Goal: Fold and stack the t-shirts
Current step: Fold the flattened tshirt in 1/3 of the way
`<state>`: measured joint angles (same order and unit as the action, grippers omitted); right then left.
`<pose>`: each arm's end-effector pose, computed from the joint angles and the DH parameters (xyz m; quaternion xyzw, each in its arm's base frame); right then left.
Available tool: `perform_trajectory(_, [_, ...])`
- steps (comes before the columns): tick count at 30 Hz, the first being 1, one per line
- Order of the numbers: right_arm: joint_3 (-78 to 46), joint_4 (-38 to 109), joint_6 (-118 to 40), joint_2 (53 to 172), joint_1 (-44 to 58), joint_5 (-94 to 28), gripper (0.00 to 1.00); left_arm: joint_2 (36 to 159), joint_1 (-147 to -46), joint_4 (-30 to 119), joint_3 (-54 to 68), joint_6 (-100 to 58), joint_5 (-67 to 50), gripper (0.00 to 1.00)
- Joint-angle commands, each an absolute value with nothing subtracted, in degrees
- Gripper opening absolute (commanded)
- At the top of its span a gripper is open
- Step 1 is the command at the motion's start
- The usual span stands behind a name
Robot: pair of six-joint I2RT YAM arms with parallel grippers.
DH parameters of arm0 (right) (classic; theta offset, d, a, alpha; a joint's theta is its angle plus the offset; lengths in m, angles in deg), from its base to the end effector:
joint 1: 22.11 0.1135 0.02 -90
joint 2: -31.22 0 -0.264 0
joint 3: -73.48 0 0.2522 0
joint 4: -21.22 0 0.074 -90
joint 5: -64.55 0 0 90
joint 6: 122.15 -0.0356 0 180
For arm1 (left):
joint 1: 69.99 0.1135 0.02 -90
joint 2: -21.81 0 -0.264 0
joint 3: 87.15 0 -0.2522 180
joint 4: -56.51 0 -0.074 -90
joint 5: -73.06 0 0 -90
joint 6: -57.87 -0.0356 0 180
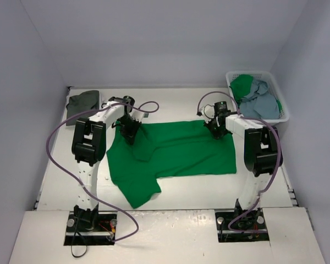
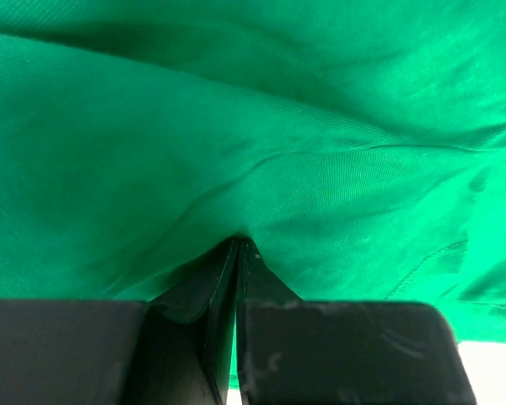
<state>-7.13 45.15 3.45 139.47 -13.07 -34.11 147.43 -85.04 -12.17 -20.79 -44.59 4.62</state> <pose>0.3882 0.0672 0.1617 -0.3806 0.8616 -0.0060 0.3358 0.4194 -0.1263 0.1701 0.2476 0.9474 -0.1882 0.0757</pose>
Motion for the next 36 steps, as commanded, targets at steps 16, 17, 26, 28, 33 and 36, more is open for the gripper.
perform_trajectory(16, [-15.79, 45.44, 0.2, 148.31, -16.22, -37.31, 0.15, 154.09, -80.19, -6.21, -40.09, -40.13, -10.79, 0.26])
perform_trajectory(17, [-15.35, 45.35, 0.2, 147.16, -16.22, -37.75, 0.16, 153.39, -80.27, -6.04, -40.0, -40.04, -10.62, 0.29])
perform_trajectory(26, [-11.04, 44.99, -1.91, 130.46, -16.39, -41.79, 0.23, 139.79, -80.36, -9.98, -38.95, -38.81, -4.65, 0.35])
perform_trajectory(28, [-10.07, 46.48, -1.65, 126.59, -16.04, -42.06, 0.25, 135.4, -80.71, -10.86, -36.5, -39.42, -2.8, 0.35])
perform_trajectory(33, [-7.7, 51.93, 1.6, 120.45, -14.38, -42.93, 0.25, 124.84, -81.68, -11.31, -24.4, -42.84, 0.89, 0.35])
perform_trajectory(36, [-4.19, 57.98, 5.45, 117.89, -11.23, -42.86, 0.25, 116.32, -83.17, -9.21, -12.82, -46.08, 2.39, 0.32])
